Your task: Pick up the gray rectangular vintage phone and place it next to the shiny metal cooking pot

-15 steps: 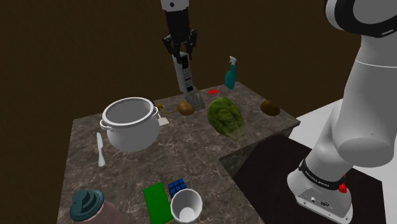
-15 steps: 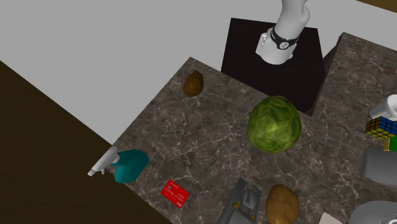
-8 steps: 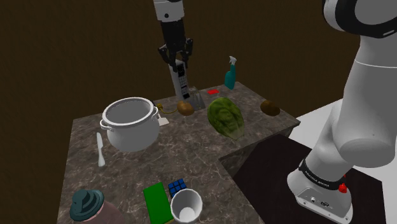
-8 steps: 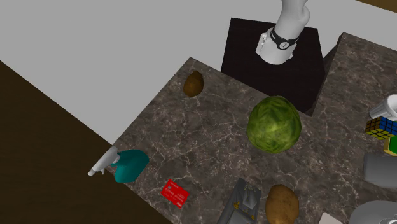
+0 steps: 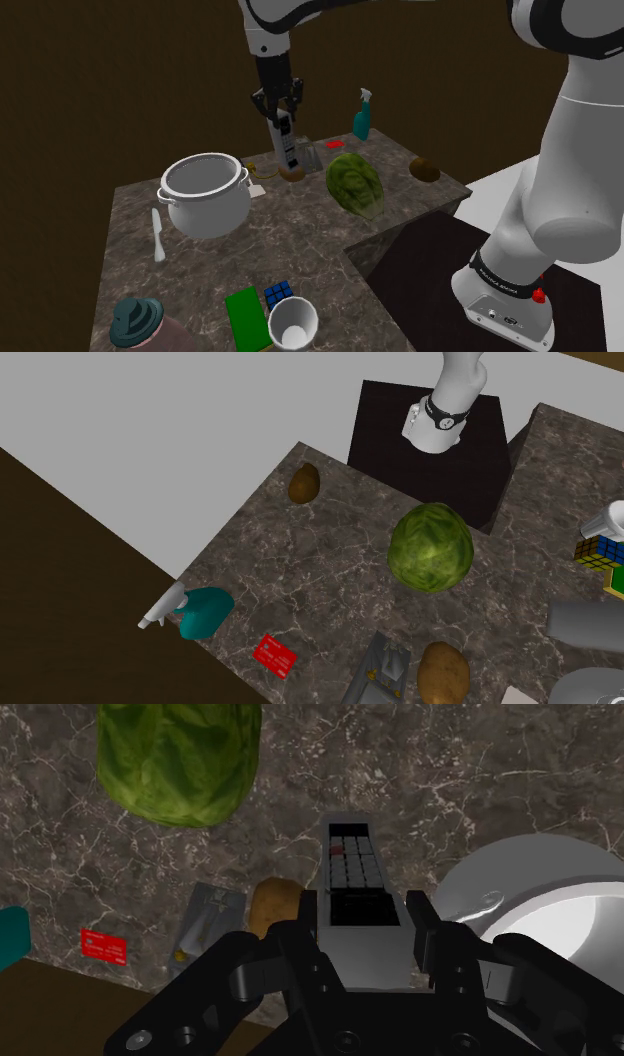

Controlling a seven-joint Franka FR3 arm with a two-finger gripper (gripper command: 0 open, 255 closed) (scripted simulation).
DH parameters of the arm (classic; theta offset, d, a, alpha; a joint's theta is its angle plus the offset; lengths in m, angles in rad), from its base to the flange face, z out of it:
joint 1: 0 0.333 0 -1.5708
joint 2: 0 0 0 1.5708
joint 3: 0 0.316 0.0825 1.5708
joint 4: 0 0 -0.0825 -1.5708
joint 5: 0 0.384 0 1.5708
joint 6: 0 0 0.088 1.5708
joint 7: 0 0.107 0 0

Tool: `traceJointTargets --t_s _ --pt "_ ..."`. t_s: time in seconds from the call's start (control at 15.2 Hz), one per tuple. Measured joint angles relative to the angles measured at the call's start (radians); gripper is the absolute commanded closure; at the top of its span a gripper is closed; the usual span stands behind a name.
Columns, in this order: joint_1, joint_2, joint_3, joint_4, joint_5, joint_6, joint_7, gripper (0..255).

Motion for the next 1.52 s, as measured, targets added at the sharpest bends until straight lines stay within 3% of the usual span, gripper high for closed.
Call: traceJointTargets --t_s 1.52 --pt "-0.002 0.059 -0.004 -0.232 -0.015 0.289 0.030 255"
